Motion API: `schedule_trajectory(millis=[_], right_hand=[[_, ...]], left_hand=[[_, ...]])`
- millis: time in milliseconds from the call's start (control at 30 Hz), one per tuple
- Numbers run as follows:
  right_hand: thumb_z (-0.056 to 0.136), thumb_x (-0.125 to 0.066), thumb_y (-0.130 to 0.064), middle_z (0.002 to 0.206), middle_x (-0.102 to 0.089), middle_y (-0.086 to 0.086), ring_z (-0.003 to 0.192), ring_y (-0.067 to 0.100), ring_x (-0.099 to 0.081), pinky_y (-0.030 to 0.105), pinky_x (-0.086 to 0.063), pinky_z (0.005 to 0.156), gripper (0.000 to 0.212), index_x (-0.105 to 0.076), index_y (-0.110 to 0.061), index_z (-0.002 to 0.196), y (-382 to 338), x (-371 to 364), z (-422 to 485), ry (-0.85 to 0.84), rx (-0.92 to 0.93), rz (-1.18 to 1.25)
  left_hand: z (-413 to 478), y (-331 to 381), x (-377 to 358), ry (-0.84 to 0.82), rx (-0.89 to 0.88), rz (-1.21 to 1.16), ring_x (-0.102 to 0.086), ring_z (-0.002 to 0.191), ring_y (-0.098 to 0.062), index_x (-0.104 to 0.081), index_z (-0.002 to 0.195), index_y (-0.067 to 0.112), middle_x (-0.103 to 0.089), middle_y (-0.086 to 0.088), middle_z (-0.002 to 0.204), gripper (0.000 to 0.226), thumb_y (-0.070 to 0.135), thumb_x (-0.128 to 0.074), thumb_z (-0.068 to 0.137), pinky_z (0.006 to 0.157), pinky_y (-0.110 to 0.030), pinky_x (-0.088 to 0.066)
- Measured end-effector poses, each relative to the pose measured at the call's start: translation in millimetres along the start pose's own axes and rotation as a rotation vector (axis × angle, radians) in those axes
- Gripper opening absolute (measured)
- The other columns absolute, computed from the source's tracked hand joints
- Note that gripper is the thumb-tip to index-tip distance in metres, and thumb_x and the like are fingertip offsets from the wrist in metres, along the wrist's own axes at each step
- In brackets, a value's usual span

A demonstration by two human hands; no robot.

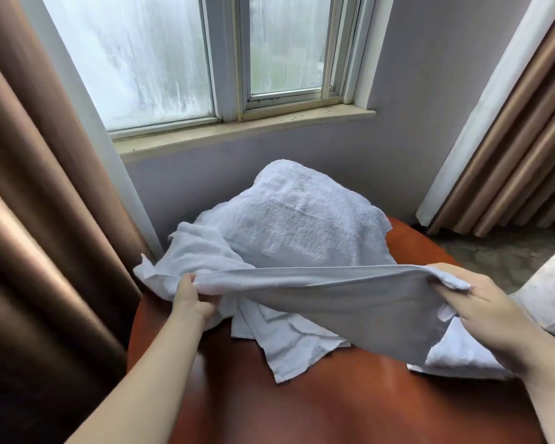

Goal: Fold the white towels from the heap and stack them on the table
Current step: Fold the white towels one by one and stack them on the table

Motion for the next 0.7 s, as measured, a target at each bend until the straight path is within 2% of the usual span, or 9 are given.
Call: schedule_trajectory(millis=[67,133,233,300,367,467,533,600,700], right_hand=[[0.099,-0.046,-0.006,0.091,-0.073,-0.013,0.083,-0.004,-0.061,0.005,-0.045,0.073,0.036,-0.075,-0.025,0.089,6,-9,3,0.063,-0.069,0.098],[0.099,-0.047,-0.004,0.083,-0.072,-0.022,0.080,-0.012,-0.061,0.002,-0.044,0.072,0.033,-0.072,-0.022,0.086,17,-9,4,0.180,-0.144,0.190],[0.098,-0.049,-0.005,0.076,-0.071,-0.021,0.078,-0.009,-0.061,0.012,-0.046,0.076,0.026,-0.068,-0.019,0.088,24,-14,9,0.313,-0.200,0.260],[0.097,-0.050,-0.004,0.078,-0.069,-0.014,0.074,-0.011,-0.060,0.017,-0.044,0.078,0.025,-0.068,-0.019,0.088,29,-15,13,0.363,-0.216,0.254],[0.097,-0.051,-0.004,0.082,-0.065,-0.014,0.070,-0.012,-0.059,0.012,-0.045,0.074,0.027,-0.066,-0.022,0.084,39,-14,15,0.410,-0.236,0.241],[0.096,-0.051,-0.004,0.075,-0.066,-0.016,0.080,0.006,-0.058,0.004,-0.043,0.060,0.028,-0.065,-0.023,0.081,56,-13,14,0.461,-0.278,0.228],[0.096,-0.050,-0.004,0.085,-0.063,-0.009,0.093,0.017,-0.052,0.015,-0.048,0.072,0.027,-0.064,-0.021,0.082,68,-13,10,0.484,-0.335,0.195],[0.097,-0.049,-0.004,0.098,-0.060,0.001,0.101,0.017,-0.049,0.033,-0.044,0.087,0.018,-0.064,-0.015,0.094,76,-16,3,0.485,-0.406,0.192],[0.097,-0.050,-0.004,0.101,-0.061,0.003,0.097,0.014,-0.054,0.024,-0.042,0.078,0.022,-0.063,-0.018,0.087,78,-19,-1,0.470,-0.396,0.202]], left_hand=[[-5,3,-1,-0.019,-0.040,0.045,-0.065,0.065,-0.018,-0.061,0.091,0.008,-0.067,-0.003,0.067,0.026,0.004,-0.044,0.071,0.046,-0.025,-0.054],[-8,8,-3,0.036,-0.161,0.080,-0.064,0.065,-0.014,-0.061,0.093,0.013,-0.068,0.002,0.066,0.019,0.008,-0.045,0.084,0.049,-0.024,-0.053],[-7,20,-3,0.122,-0.293,0.090,-0.063,0.066,-0.013,-0.058,0.103,0.015,-0.066,0.004,0.079,0.023,0.009,-0.049,0.083,0.050,-0.023,-0.052],[-7,26,-3,0.172,-0.286,0.111,-0.061,0.065,-0.013,-0.056,0.099,0.016,-0.062,0.004,0.082,0.024,0.008,-0.047,0.078,0.051,-0.025,-0.052],[-10,24,0,0.205,-0.249,0.130,-0.058,0.064,-0.014,-0.053,0.088,0.015,-0.058,0.003,0.079,0.018,0.005,-0.043,0.078,0.053,-0.025,-0.051],[-11,14,11,0.218,-0.235,0.125,-0.054,0.062,-0.015,-0.050,0.078,0.013,-0.054,0.001,0.076,0.020,0.000,-0.036,0.081,0.051,-0.025,-0.048],[-8,8,25,0.215,-0.240,0.095,-0.055,0.064,-0.015,-0.056,0.089,0.011,-0.056,0.000,0.079,0.025,-0.001,-0.035,0.083,0.047,-0.025,-0.048],[-3,4,38,0.206,-0.240,0.092,-0.057,0.069,-0.016,-0.055,0.105,0.011,-0.058,-0.003,0.089,0.033,-0.002,-0.033,0.084,0.049,-0.024,-0.051],[0,-2,46,0.122,-0.210,0.112,-0.054,0.072,-0.017,-0.055,0.095,0.011,-0.055,-0.005,0.091,0.028,0.000,-0.032,0.086,0.064,-0.026,-0.048]])
Point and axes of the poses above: each hand's wrist, its own z-axis towards the middle knuckle, its own x-axis out of the back of the hand, y = z × x, the point moved 2 cm from there along z, towards the middle knuckle
